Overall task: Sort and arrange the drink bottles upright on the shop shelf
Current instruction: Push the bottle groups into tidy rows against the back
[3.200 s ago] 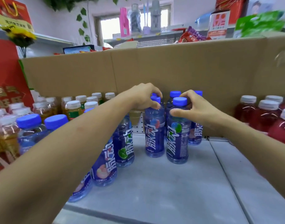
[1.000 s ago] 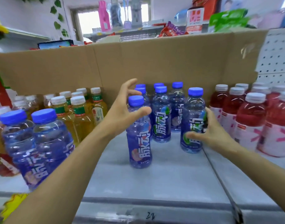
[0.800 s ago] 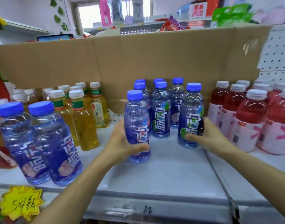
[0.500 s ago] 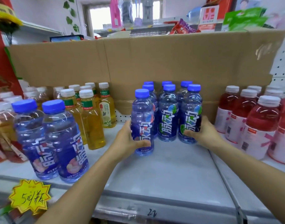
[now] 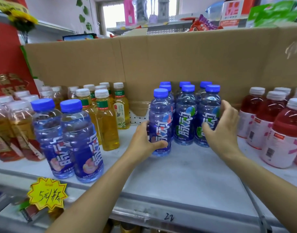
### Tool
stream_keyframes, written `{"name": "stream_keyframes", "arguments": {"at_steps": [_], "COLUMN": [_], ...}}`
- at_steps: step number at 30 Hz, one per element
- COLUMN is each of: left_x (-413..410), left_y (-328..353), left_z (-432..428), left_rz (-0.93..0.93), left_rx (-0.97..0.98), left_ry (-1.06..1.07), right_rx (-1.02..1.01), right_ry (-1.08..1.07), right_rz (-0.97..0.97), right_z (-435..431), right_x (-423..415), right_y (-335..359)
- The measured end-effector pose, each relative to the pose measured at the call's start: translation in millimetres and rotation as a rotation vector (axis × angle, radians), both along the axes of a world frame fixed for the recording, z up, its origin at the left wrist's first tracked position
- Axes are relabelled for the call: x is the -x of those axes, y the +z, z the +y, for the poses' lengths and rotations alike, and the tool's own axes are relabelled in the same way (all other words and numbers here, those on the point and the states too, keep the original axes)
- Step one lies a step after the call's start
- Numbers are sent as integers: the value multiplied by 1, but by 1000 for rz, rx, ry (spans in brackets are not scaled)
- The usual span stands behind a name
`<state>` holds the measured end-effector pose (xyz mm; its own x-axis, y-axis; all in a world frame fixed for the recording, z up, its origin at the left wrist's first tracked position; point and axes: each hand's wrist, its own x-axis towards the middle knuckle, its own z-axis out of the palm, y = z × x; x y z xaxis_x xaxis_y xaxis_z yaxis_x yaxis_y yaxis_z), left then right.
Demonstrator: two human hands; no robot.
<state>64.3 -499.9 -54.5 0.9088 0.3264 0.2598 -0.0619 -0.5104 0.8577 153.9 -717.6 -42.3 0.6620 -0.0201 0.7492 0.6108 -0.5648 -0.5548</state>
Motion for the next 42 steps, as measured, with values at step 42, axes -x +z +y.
{"name": "stream_keyframes", "arguments": {"at_steps": [42], "left_x": [134], "left_y": [-12], "left_z": [37], "left_rz": [-68], "left_rx": [109], "left_ry": [117], "right_rx": [72], "right_ry": [265], "right_rz": [428], "right_z": [31], "right_x": [113], "right_y": [-19]}}
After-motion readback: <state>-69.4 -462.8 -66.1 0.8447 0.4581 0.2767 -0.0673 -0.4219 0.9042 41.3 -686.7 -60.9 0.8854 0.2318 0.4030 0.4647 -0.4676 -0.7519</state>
